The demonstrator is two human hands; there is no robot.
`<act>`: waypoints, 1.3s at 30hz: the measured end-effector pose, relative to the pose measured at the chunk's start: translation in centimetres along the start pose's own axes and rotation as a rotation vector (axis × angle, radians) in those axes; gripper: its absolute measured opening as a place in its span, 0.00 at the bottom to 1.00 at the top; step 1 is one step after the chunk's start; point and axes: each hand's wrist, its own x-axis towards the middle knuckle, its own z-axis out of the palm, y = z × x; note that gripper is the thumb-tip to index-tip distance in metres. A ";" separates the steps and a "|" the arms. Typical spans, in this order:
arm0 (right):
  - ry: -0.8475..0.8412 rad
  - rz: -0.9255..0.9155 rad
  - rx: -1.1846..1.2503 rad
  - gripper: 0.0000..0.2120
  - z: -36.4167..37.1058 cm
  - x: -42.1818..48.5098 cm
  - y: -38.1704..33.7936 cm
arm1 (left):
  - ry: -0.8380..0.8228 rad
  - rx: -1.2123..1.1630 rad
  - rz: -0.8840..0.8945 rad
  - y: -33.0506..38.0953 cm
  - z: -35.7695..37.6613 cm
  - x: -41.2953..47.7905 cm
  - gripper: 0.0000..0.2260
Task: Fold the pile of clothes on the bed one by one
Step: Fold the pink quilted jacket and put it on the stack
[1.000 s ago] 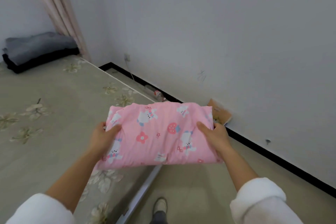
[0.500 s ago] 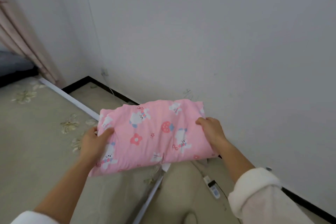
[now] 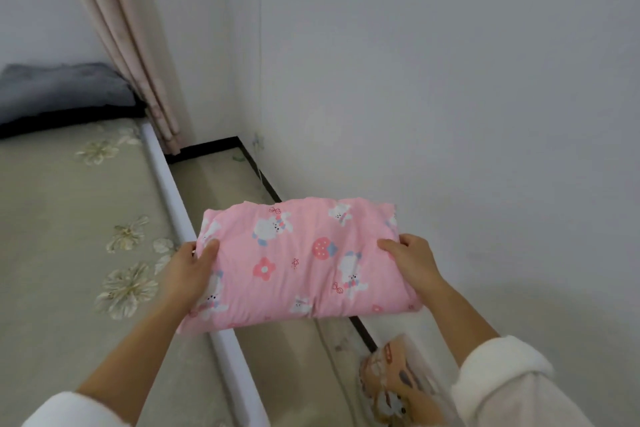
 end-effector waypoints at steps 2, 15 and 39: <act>-0.033 -0.017 -0.014 0.10 0.5 3.1 -0.9 | 0.037 -0.056 -0.037 1.1 0.8 1.0 0.17; -0.272 -0.066 -0.087 0.13 13.3 21.9 -11.1 | 0.152 -0.316 -0.285 1.7 -1.9 16.0 0.39; -0.652 -0.139 -0.093 0.12 48.2 56.0 -44.4 | 0.463 -0.330 -0.280 7.9 -14.1 58.1 0.09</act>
